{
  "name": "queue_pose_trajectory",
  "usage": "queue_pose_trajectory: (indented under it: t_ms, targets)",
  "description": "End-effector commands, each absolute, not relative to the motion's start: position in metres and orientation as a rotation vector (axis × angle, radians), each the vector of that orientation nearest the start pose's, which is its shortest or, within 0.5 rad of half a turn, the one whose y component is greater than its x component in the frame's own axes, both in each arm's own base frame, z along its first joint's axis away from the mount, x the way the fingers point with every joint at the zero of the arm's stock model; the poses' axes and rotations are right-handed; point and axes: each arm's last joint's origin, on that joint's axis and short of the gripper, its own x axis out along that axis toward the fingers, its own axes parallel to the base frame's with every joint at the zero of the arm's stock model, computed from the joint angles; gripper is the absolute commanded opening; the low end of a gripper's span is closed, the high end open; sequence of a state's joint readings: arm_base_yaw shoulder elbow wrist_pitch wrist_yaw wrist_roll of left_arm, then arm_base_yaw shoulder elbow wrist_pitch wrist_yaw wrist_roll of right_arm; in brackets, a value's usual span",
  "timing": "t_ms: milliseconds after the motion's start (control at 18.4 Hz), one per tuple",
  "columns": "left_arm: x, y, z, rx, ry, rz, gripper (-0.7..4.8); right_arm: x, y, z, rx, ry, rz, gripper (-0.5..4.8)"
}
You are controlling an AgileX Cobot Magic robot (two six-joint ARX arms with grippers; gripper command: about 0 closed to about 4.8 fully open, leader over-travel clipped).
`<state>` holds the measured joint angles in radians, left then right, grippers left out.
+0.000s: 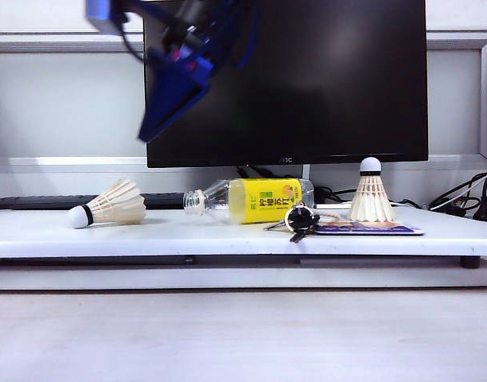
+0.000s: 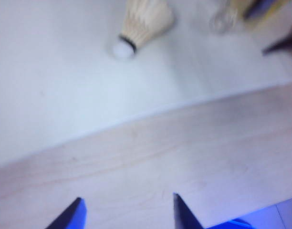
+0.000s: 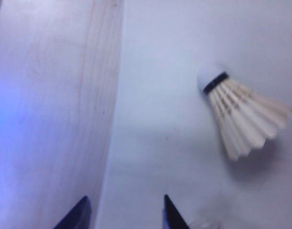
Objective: Stack the badminton balls on the table vertically.
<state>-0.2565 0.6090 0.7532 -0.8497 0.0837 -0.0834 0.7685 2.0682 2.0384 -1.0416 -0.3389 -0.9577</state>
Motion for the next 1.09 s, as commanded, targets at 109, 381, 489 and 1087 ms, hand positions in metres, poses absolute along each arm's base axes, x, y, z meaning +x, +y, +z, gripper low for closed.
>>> queue_pose_trajectory:
  t_ms: [109,381,489,1087]
  targets:
    - [0.108,-0.031,0.286,-0.021,0.704,-0.294,2.47,0.307,0.338,0.296,-1.083,0.402,1.447,1.98]
    - [0.104,-0.027,0.283,0.037,0.733,-0.224,2.47,0.319,0.358,0.283,-1.129,0.269,1.374,1.98]
    - [0.1,-0.024,0.28,0.09,0.772,-0.157,2.47,0.324,0.364,0.278,-1.165,0.182,1.373,1.98]
    - [0.09,-0.023,0.28,0.08,0.787,-0.204,2.47,0.34,0.382,0.231,-1.278,0.119,1.41,1.98]
